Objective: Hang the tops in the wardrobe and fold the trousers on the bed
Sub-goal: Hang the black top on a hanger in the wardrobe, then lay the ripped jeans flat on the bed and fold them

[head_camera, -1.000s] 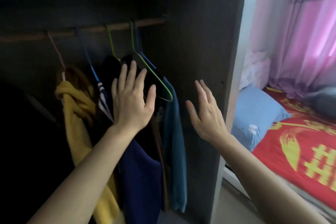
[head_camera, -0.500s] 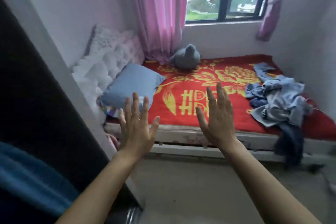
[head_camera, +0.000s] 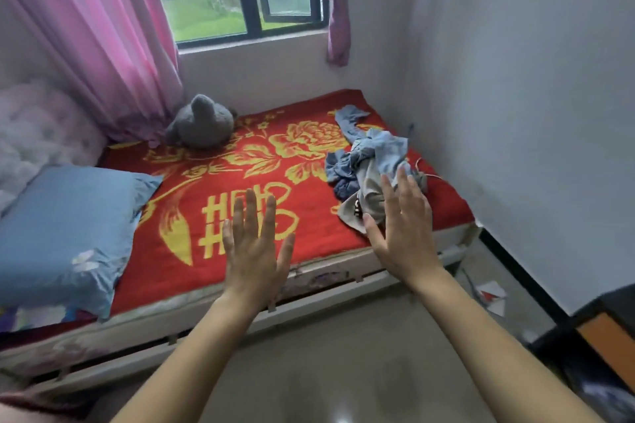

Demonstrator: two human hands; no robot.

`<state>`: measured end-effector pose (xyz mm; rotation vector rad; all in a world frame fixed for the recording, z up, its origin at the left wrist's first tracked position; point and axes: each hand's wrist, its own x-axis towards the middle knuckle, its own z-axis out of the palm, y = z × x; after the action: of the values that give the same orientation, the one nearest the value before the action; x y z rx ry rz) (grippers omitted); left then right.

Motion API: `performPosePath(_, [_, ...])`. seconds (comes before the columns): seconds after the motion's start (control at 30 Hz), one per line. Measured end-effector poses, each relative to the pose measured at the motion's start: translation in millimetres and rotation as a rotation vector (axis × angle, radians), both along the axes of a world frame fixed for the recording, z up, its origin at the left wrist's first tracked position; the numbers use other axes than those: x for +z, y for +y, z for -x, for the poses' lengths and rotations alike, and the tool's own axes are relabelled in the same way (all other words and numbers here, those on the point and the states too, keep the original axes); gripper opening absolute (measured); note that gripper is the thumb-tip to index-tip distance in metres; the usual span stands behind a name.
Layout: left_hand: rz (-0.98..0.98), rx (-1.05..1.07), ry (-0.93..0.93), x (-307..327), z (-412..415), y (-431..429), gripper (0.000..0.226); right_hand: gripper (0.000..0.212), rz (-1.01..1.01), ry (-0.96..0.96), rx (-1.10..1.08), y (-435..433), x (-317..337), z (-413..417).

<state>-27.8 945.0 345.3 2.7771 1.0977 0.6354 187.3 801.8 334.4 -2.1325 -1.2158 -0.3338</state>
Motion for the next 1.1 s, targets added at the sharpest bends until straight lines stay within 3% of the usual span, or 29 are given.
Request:
performPosePath(0.43, [0.112, -0.023, 0.096, -69.2, -179.7, 112.5, 0.073, 0.087, 0.163, 0.097, -0.029, 90.3, -78.4, -169.3])
performPosePath(0.73, [0.227, -0.124, 0.205, -106.6, -363.9, 252.1, 0.071, 0.085, 0.408, 0.113, -0.188, 203.0, -101.2, -337.5])
performPosePath(0.93, [0.247, -0.188, 0.276, -116.9, -484.3, 318.3, 0.072, 0.081, 0.43, 0.189, -0.305, 247.7, -111.9, -442.5])
performPosePath(1.1, [0.287, -0.182, 0.336, -162.6, -572.1, 355.2, 0.074, 0.079, 0.464, 0.227, -0.27, 293.8, -152.2, -534.8])
